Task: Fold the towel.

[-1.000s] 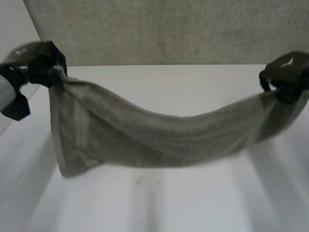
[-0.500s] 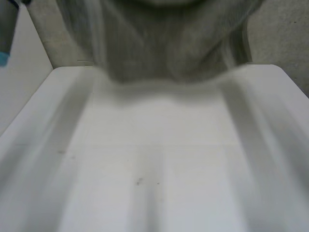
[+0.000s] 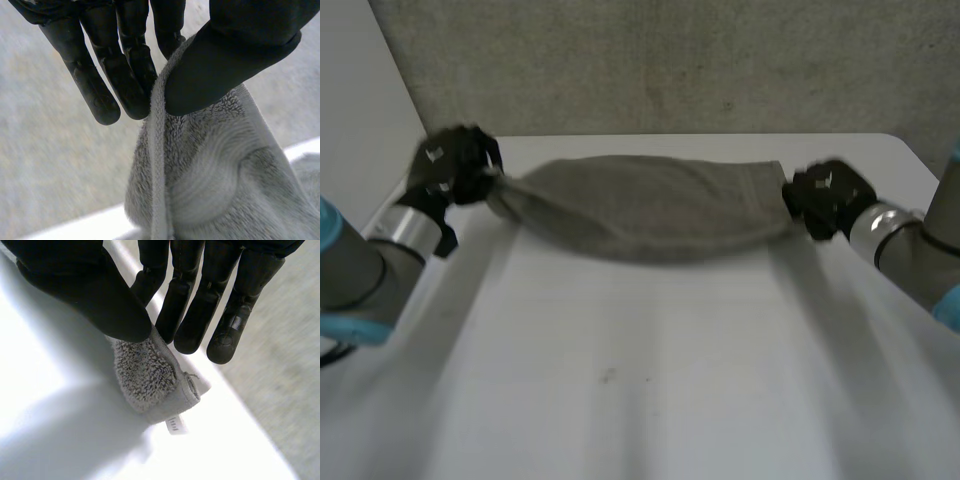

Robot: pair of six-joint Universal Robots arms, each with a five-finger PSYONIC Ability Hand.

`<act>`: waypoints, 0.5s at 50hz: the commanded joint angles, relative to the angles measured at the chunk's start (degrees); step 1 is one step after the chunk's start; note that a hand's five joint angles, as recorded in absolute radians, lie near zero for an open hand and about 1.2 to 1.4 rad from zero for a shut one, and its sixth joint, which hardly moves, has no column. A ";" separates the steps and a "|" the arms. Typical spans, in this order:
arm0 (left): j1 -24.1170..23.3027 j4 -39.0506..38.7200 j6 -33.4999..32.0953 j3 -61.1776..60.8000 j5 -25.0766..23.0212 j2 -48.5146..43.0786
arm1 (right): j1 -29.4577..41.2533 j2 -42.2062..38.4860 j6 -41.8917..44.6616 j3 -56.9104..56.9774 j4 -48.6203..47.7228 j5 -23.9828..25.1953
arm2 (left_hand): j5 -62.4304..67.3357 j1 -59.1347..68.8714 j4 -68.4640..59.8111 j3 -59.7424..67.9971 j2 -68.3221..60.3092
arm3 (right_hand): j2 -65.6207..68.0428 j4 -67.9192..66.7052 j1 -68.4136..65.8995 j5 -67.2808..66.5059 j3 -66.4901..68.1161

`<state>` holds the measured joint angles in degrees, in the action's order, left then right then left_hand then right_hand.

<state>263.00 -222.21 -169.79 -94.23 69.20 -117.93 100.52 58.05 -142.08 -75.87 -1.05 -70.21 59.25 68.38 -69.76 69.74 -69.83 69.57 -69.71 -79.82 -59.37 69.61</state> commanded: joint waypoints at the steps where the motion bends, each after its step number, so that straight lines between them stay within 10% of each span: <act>1: 0.40 1.59 -1.32 -6.83 -3.10 1.29 | -3.13 1.72 5.58 -4.20 3.60 -0.71 | 10.75 11.62 -10.24 10.26 -10.17 | 10.43 -10.29 -0.18 -10.63 10.39; 18: 6.82 32.45 -21.81 -22.05 -4.60 28.02 | -12.97 24.38 23.74 -9.29 40.93 -0.01 | 10.75 11.62 -10.24 10.26 -10.17 | 10.43 -10.29 -0.18 -10.63 10.39; 25: 11.30 37.73 -23.92 -24.42 -8.63 32.06 | -14.47 26.15 24.74 -9.21 38.41 0.52 | 10.75 11.62 -10.24 10.26 -10.17 | 10.43 -10.29 -0.18 -10.63 10.39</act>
<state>271.08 -188.12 -192.21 -117.00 63.91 -88.63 87.12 82.74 -119.19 -85.10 38.88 -70.10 59.26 68.38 -69.76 69.74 -69.83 69.57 -69.71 -79.82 -59.37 69.61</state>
